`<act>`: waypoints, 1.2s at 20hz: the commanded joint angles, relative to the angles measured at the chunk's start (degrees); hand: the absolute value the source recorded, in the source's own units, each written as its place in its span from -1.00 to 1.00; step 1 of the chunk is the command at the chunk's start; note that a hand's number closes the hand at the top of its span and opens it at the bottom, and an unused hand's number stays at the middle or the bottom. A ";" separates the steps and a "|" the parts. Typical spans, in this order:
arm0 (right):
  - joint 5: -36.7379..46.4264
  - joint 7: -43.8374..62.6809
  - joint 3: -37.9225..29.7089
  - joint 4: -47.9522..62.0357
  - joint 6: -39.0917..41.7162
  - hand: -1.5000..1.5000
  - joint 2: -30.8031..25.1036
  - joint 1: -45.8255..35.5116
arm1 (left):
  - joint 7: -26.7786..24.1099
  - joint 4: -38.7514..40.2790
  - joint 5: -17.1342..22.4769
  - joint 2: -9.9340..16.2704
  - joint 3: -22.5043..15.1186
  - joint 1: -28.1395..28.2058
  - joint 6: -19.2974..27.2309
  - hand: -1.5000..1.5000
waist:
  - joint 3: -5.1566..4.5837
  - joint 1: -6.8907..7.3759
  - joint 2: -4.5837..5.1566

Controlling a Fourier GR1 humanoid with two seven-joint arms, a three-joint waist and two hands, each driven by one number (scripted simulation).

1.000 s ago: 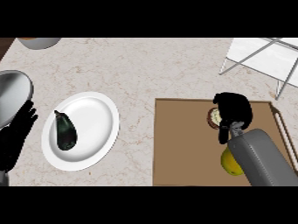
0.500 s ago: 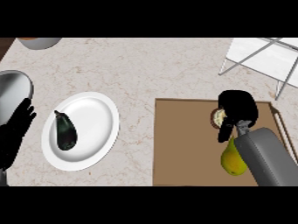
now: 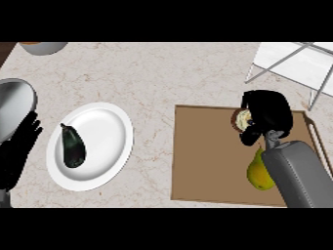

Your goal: Pick the cupcake from the tray and place it in the tiered shelf

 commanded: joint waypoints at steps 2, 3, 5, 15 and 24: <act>-4.76 1.43 -7.62 2.02 -0.58 1.00 3.08 -7.54 | 0.24 -0.98 -0.78 -0.87 -0.66 1.19 -0.16 0.00 | 0.06 0.48 0.11; -5.35 0.92 -8.15 -0.15 -2.34 1.00 3.02 -5.61 | 0.81 -4.75 -1.03 -1.40 -1.17 3.96 0.42 0.00 | 0.08 0.49 -0.02; -6.45 0.88 -9.74 -1.84 -1.78 1.00 2.43 -7.15 | -0.05 -4.85 1.32 1.40 1.39 6.09 -3.27 0.00 | 0.06 0.51 -0.09; -19.06 13.19 -20.13 -26.25 7.97 1.00 6.52 -8.77 | 0.50 0.77 -0.52 -0.39 1.84 -0.38 -0.56 0.00 | 0.03 -0.95 -0.32; -27.14 26.14 -27.80 -40.17 16.87 1.00 2.27 -17.36 | -1.07 -1.56 -2.04 -1.48 1.08 2.86 -1.42 0.00 | 0.02 -0.31 -0.20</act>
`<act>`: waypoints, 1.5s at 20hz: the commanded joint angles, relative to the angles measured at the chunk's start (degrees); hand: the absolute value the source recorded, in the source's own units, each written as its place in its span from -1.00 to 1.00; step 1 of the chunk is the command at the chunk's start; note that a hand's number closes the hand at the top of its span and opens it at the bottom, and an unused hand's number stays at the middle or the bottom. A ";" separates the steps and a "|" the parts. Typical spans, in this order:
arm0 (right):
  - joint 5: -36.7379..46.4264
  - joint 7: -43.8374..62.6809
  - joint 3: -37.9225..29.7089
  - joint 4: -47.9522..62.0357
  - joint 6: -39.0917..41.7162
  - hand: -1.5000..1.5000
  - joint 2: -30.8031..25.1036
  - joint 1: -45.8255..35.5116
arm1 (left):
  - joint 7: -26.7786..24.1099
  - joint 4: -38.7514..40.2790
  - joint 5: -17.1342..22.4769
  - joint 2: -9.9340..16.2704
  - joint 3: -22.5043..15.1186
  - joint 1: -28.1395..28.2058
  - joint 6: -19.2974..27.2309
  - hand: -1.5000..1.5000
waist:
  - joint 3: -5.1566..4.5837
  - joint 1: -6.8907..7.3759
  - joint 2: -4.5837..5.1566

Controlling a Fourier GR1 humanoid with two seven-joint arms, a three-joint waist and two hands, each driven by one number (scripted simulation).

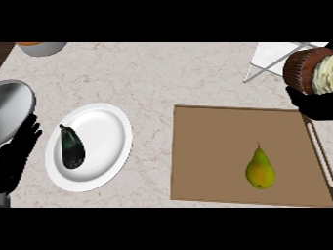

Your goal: Pick the cupcake from the tray and place it in the tiered shelf

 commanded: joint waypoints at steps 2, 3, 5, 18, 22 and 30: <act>-2.63 8.58 -1.92 -5.25 3.13 1.00 -1.57 -7.18 | 2.80 -6.32 1.10 0.51 0.31 3.72 -1.55 0.00 | 0.01 0.68 -0.04; -5.08 3.85 -6.84 -0.67 2.67 1.00 -6.00 -7.86 | -0.07 -4.79 -0.06 -1.61 -0.32 3.69 -0.28 0.00 | 0.01 0.59 0.11; -3.15 7.59 -5.46 -0.25 2.98 1.00 -7.30 -12.09 | 3.17 -3.36 -0.81 -1.22 -0.57 -0.59 0.71 0.00 | -0.01 0.38 0.12; 1.23 4.06 -3.97 20.76 7.22 1.00 -21.10 -26.13 | 0.17 -0.18 0.07 0.06 2.23 0.21 -2.31 0.00 | -0.05 0.87 0.23; 4.04 -2.60 -4.07 25.38 2.00 1.00 -23.92 -22.41 | 0.93 2.11 -1.96 -1.63 0.76 -3.25 -0.66 0.00 | -0.02 0.54 0.36; 9.30 -11.89 -2.39 45.01 -9.23 1.00 -27.12 -26.32 | -0.04 2.43 -0.40 0.40 3.23 -2.64 -3.65 0.00 | -0.03 1.18 0.49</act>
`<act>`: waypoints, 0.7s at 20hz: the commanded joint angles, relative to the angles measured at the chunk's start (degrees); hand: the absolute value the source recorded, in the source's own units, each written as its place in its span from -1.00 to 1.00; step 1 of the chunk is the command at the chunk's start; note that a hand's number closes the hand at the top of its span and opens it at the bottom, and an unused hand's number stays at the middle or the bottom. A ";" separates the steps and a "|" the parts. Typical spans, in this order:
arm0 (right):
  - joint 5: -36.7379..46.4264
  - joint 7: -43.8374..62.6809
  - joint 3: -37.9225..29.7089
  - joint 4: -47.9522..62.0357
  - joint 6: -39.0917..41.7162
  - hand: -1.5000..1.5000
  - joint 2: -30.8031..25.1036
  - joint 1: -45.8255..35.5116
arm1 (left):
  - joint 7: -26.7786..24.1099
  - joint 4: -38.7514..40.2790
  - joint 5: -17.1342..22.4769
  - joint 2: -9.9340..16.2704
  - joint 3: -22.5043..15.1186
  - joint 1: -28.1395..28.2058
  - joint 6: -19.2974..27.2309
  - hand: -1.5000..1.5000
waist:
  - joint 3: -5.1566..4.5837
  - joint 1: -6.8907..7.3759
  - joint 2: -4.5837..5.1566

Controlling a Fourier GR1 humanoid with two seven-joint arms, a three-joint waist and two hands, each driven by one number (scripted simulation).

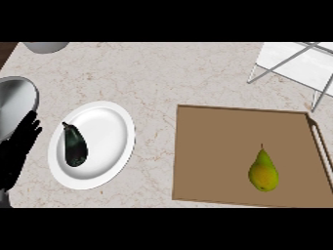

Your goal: Pick the cupcake from the tray and place it in the tiered shelf

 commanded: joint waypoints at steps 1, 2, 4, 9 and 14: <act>1.83 -6.05 0.35 10.21 -5.28 1.00 -2.29 -1.04 | 0.83 0.28 0.18 0.44 0.78 -0.48 -0.44 0.00 | 0.00 0.16 0.06; 3.02 -4.08 0.90 9.75 -8.97 1.00 0.75 0.27 | 1.39 -3.06 -1.09 -0.72 -0.55 0.81 0.92 0.00 | 0.01 0.24 -0.01; 2.95 -7.38 -0.25 16.23 -11.40 1.00 -0.87 -1.65 | -0.33 -1.02 -1.48 -1.25 -0.68 0.56 0.59 0.00 | 0.00 0.33 0.11; 1.36 -12.37 -2.83 22.21 -16.51 1.00 -1.20 0.96 | 1.76 -0.65 -1.32 -0.45 0.29 -1.46 0.63 0.00 | 0.03 0.10 0.10; 2.54 -8.31 -5.53 27.41 -24.23 1.00 -0.35 0.04 | 0.24 -0.08 -2.54 -2.24 -0.86 -1.26 1.41 0.00 | 0.03 0.22 0.11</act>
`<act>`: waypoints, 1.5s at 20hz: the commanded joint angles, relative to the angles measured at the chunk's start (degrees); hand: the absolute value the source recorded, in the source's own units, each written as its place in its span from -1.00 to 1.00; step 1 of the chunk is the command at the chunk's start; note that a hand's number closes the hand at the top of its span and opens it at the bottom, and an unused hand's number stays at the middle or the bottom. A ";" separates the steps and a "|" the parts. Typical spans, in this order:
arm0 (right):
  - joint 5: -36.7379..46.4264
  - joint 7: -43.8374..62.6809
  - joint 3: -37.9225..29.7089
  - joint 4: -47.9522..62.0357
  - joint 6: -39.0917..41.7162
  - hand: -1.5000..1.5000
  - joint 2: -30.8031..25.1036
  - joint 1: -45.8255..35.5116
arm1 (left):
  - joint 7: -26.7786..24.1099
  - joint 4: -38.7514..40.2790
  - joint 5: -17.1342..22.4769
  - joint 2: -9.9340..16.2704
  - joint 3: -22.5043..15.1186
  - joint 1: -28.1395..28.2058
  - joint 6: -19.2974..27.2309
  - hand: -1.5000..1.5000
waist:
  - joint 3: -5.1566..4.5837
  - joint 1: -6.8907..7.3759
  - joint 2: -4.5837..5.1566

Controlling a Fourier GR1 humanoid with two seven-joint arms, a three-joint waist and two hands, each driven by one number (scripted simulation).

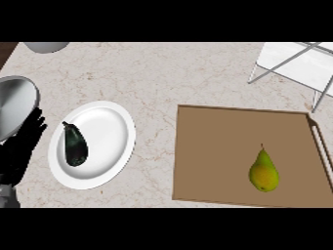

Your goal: Pick the cupcake from the tray and place it in the tiered shelf

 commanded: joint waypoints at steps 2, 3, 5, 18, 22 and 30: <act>1.99 -1.00 -1.57 11.30 -8.54 -1.00 -0.39 -2.06 | -0.15 0.34 0.19 0.17 -0.08 -0.86 -1.17 0.00 | 0.07 0.69 0.39; 1.74 -4.74 -0.66 10.72 -6.03 -1.00 -1.83 1.97 | -1.54 -0.72 0.39 0.32 0.44 1.77 -1.52 0.00 | 0.08 0.43 0.25; 1.56 -7.65 -0.18 12.13 -4.78 -1.00 -3.62 1.43 | -1.96 -0.06 0.08 0.90 1.11 2.52 -1.59 0.00 | 0.08 0.33 0.21; -10.17 -11.09 -9.77 16.56 -9.00 -1.00 -3.02 -4.16 | 1.07 -3.12 -1.14 -1.48 -0.65 2.05 -0.33 0.00 | 0.11 -0.08 -0.11; -15.12 -11.86 -13.46 15.54 -6.43 -1.00 -5.66 -3.19 | -0.04 -1.05 -0.40 -0.47 1.26 0.32 -0.67 0.00 | 0.09 -0.58 -0.09; -24.29 -8.23 -19.16 2.85 -0.59 -1.00 -10.43 -1.51 | 2.50 -1.70 1.34 0.98 3.23 1.50 -2.00 0.00 | 0.05 -2.05 -0.72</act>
